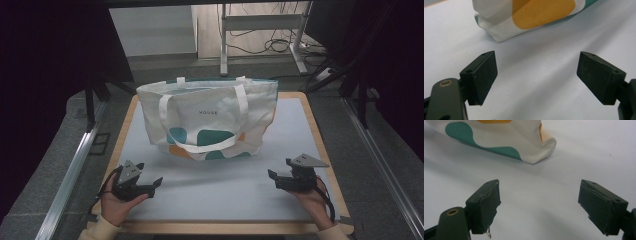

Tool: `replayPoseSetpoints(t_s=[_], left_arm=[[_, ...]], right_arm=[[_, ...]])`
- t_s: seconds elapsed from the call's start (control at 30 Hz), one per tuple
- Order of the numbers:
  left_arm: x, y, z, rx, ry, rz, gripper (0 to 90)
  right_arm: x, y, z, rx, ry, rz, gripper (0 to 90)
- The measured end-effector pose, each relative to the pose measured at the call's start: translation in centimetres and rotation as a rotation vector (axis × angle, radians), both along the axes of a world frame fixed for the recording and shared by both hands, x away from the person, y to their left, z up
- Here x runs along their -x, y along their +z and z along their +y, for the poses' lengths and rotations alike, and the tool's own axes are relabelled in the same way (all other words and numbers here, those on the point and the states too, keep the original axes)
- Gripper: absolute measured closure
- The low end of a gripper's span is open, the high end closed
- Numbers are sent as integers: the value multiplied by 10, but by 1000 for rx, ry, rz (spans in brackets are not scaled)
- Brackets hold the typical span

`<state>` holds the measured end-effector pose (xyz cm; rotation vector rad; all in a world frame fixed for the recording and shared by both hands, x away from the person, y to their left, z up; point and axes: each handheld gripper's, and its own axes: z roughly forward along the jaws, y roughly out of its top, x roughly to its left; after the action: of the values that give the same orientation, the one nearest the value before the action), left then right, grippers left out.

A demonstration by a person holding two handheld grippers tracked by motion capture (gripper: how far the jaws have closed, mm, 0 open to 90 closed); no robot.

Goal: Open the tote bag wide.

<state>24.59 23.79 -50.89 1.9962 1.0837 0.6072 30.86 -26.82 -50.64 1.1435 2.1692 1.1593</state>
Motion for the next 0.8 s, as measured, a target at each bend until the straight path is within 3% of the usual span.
replayPoseSetpoints(t_s=[0.27, 0.8], left_arm=[[3, 2, 3, 15, 15, -5, 193], [4, 15, 12, 66, 32, 1, 232]], right_arm=[[1, 4, -2, -24, 6, -8, 212], [-1, 29, 0, -68, 31, -58, 292]])
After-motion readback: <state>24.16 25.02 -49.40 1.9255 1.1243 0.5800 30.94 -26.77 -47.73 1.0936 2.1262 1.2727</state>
